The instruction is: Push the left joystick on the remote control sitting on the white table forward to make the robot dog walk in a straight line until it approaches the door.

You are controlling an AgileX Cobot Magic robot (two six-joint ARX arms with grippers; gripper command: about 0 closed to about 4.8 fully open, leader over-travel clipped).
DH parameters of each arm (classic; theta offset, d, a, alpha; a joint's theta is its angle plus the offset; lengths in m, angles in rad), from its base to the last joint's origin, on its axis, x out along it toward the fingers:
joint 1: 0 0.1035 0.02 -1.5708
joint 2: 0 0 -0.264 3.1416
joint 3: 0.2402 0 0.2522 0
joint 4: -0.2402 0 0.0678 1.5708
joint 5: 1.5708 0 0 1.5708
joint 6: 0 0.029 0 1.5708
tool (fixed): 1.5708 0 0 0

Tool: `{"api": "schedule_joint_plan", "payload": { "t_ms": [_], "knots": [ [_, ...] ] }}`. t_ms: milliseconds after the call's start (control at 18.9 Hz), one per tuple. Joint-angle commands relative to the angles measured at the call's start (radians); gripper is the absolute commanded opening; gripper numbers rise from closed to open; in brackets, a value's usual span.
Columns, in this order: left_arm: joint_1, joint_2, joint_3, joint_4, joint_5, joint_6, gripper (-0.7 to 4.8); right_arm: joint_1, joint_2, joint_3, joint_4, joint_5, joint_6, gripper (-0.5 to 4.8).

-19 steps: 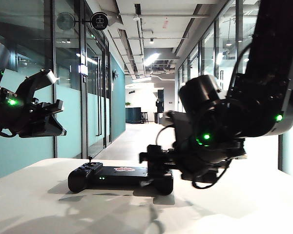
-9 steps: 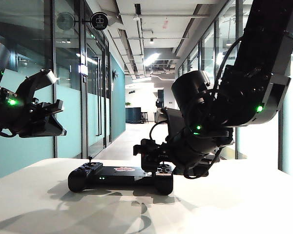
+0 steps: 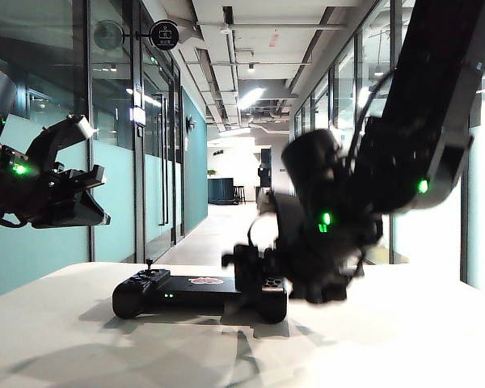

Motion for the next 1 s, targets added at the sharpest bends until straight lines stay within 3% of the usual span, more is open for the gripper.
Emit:
{"api": "schedule_joint_plan", "payload": {
  "t_ms": [53, 264, 422, 845, 1003],
  "knots": [
    [-0.001, -0.003, 0.004, 0.016, 0.028, 0.0, -0.06, 0.001, 0.014, 0.003, 0.017, -0.011, 0.005, 3.55],
    [-0.001, -0.003, 0.004, 0.016, 0.028, 0.0, -0.06, 0.001, 0.019, 0.028, 0.018, -0.008, 0.003, 3.55],
    [-0.001, -0.003, 0.004, 0.015, 0.028, 0.0, -0.06, -0.001, 0.019, 0.038, 0.018, -0.008, 0.0, 3.01],
    [-0.001, -0.003, 0.004, 0.014, 0.028, 0.001, -0.06, -0.003, 0.035, 0.04, 0.023, 0.016, -0.004, 2.4],
    [-0.001, -0.003, 0.004, 0.013, 0.028, 0.0, -0.05, -0.003, 0.035, 0.04, 0.023, 0.012, -0.037, 2.5]
  ]
}}
